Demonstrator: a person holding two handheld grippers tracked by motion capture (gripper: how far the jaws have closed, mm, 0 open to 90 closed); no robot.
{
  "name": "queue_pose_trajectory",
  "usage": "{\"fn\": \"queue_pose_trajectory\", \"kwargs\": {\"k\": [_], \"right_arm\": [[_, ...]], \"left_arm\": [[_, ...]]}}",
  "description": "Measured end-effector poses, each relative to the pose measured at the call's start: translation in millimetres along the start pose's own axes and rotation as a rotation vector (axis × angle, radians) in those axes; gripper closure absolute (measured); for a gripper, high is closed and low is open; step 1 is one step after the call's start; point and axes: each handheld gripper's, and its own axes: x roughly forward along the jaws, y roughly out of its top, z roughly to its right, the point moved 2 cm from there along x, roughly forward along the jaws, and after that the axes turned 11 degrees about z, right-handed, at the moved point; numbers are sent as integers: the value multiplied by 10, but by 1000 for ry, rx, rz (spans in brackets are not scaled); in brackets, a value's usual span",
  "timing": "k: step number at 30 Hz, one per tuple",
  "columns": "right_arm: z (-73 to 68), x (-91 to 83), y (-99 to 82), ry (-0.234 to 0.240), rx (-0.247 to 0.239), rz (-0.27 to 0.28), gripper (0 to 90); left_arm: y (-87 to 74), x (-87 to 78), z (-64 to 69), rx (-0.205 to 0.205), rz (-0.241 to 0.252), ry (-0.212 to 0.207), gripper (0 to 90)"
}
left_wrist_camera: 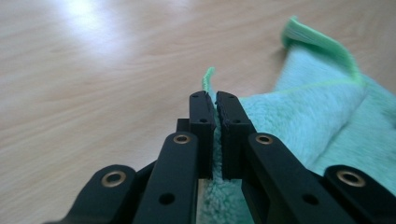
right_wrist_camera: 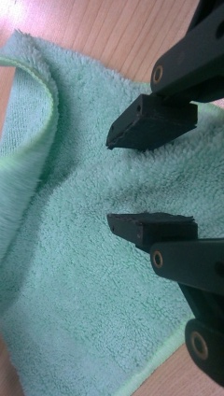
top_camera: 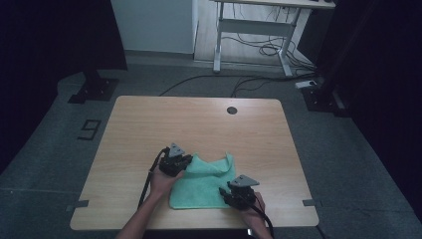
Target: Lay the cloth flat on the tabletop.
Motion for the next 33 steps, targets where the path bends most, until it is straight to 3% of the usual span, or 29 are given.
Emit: {"fn": "queue_pose_trajectory", "kwargs": {"k": [5,11,17,26,33], "right_arm": [[6,-2,3,4,2,-2,562],[20,-7,2,13,5,-3,554],[33,-9,2,24,4,-4,557],[189,-7,28,34,39,-12,541],[31,-40,157,78,5,41,498]], "left_arm": [[7,4,-176,-21,15,65,864],[-95,97,-414,-58,-45,132,846],[-147,105,-471,-69,-59,137,763],[-86,13,-473,-69,-41,128,641],[77,-139,-432,-35,0,114,609]]}}
